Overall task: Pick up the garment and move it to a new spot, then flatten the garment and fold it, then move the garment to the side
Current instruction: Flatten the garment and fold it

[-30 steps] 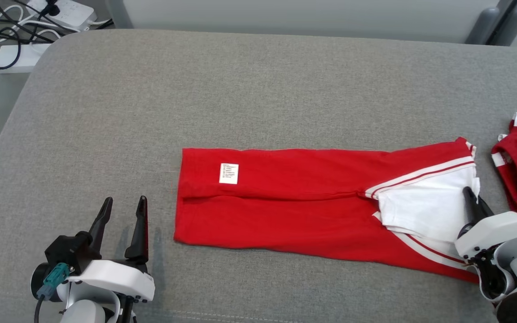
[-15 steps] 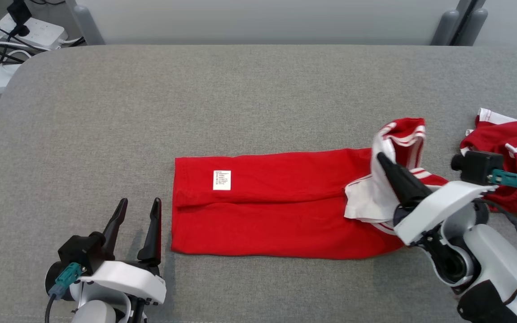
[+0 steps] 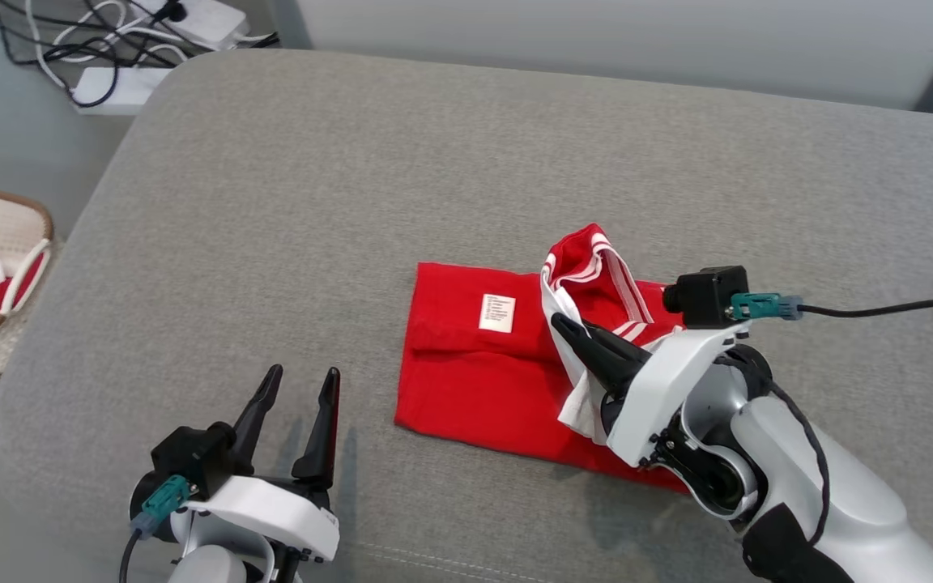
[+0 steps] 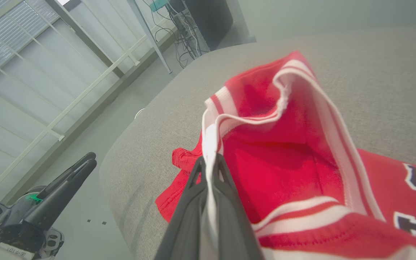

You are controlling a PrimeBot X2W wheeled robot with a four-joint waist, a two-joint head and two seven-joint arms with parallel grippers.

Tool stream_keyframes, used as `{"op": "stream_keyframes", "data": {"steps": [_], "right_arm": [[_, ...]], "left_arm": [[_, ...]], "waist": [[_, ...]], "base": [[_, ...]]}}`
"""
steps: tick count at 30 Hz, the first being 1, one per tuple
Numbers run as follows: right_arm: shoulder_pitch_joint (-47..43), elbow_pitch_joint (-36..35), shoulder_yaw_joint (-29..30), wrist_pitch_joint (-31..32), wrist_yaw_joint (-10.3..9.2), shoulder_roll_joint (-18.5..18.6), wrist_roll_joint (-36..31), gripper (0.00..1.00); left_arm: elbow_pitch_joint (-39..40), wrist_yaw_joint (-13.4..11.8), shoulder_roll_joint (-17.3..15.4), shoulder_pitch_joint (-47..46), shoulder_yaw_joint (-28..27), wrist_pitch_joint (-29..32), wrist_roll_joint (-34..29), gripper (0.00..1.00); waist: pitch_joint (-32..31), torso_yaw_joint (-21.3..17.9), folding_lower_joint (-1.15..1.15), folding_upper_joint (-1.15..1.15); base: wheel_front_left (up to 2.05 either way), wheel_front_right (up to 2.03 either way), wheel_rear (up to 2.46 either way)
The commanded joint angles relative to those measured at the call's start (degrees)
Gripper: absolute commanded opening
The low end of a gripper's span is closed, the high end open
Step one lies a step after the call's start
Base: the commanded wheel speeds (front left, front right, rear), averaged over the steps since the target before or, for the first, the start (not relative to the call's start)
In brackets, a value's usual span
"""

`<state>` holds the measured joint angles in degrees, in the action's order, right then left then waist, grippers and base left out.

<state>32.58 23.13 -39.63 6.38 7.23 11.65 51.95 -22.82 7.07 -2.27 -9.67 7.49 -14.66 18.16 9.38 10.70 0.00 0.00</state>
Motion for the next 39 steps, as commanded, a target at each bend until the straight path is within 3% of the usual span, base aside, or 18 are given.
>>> {"op": "stream_keyframes", "data": {"steps": [1, 11, 12, 13, 14, 19, 25, 30, 33, 39], "right_arm": [[1.51, -0.05, -0.8, -0.23, 0.25, -1.28, -1.22, 0.0], [6.1, 11.12, -1.96, -2.54, 0.25, -5.01, -3.81, 0.0], [6.66, 12.18, -2.06, -2.93, 0.25, -5.31, -3.89, 0.21], [7.24, 13.28, -2.33, -3.32, 0.25, -5.57, -4.18, 0.49], [7.71, 14.45, -2.36, -3.62, 0.25, -5.89, -4.12, 1.0], [10.93, 17.24, -3.01, -5.22, 0.25, -7.38, -3.0, 1.0], [16.0, 12.37, 0.78, -10.39, 0.25, -7.83, 3.55, 1.0], [15.6, 11.54, 6.29, -14.92, 0.25, -1.4, 5.13, 1.0], [9.56, 13.75, 8.55, -15.14, 0.25, 3.32, 5.96, 1.0], [0.81, 14.87, 8.34, -13.93, 0.25, 4.46, 7.81, 1.0]], "left_arm": [[1.17, 0.24, -0.61, -1.35, -1.1, -0.34, 0.66, 1.0], [0.84, -0.06, -0.61, -1.04, 2.7, -0.34, 3.01, 1.0], [0.84, -0.13, -0.61, -1.13, 2.89, -0.34, 3.2, 1.0], [0.81, -0.2, -0.61, -1.22, 3.14, -0.34, 3.34, 1.0], [0.76, -0.28, -0.61, -1.28, 3.38, -0.34, 3.48, 1.0], [0.65, -0.77, -0.61, -1.22, 3.83, -0.34, 3.64, 1.0], [1.34, -0.88, -0.61, -0.42, 2.73, -0.34, 2.59, 1.0], [1.84, -0.73, -0.61, 0.31, 1.88, -0.34, 1.85, 1.0], [2.26, -0.6, -0.61, 0.48, 1.68, -0.34, 1.83, 1.0], [2.75, -0.56, -0.61, 0.12, 1.58, -0.34, 1.77, 1.0]], "waist": [[0.6, 3.33, 0.0, 0.0], [1.62, 9.7, 0.0, 0.0], [1.64, 9.98, 0.0, 0.0], [1.61, 10.26, 0.0, 0.0], [1.53, 10.49, 0.0, 0.0], [0.64, 10.53, 0.0, 0.0], [-1.52, 8.21, 0.0, 0.0], [-2.72, 4.83, 0.0, 0.0], [-2.84, 2.21, 0.0, 0.0], [-1.95, 0.05, 0.0, 0.0]], "base": [[0.0, 0.0, 0.0], [0.0, 0.0, 0.0], [0.0, 0.0, 0.0], [0.0, 0.0, 0.0], [0.0, 0.0, 0.0], [0.0, 0.0, 0.0], [0.0, 0.0, 0.0], [0.0, 0.0, 0.0], [0.0, 0.0, 0.0], [0.0, 0.0, 0.0]]}}
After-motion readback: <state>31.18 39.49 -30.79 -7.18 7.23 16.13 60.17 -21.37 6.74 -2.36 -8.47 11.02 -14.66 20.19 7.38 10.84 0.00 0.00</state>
